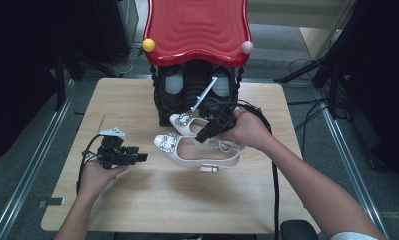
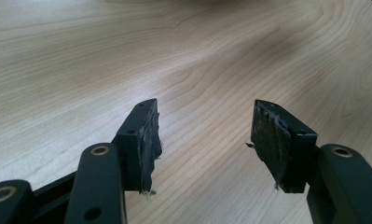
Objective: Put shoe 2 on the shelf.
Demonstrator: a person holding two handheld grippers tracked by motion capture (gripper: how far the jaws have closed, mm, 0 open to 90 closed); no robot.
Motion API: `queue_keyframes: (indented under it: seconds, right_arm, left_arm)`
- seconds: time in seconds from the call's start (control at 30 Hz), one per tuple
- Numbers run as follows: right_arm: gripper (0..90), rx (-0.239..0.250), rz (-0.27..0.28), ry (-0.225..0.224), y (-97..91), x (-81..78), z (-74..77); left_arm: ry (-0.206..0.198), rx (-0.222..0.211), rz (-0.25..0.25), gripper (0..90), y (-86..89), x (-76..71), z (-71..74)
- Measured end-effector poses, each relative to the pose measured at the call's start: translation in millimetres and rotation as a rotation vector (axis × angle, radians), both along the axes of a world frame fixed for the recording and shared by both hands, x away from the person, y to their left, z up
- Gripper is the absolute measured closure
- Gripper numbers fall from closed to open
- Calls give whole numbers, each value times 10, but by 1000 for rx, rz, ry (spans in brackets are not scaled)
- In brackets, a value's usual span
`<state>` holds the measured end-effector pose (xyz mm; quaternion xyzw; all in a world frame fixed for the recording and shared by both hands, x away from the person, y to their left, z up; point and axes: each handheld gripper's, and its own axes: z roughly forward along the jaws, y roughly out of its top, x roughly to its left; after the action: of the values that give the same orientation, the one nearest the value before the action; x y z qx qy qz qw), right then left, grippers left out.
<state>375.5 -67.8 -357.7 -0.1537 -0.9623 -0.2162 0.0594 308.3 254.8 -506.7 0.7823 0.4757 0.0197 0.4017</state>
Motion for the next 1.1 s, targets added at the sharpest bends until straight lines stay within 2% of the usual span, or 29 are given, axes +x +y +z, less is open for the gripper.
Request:
queue_keyframes:
  seconds: [0.13,0.3,0.5,0.6,0.9,1.1]
  right_arm:
    - [859,57,8,20,-47,26,149]
    - [859,129,11,-15,-77,-8,384]
    - [859,218,1,-29,-95,-17,671]
    - [859,262,-27,-37,-120,2,821]
    - [860,445,-128,-51,-204,104,1246]
    - [860,555,-181,-58,-229,198,1473]
  left_arm:
    - [-2,0,8,421,34,-30,-1]
    - [0,6,12,421,53,-46,-3]
    - [-1,4,13,421,58,-46,-4]
    - [-2,2,15,421,53,-44,-9]
    - [1,-23,15,420,42,-35,-12]
    - [2,-16,-2,420,22,-24,-17]
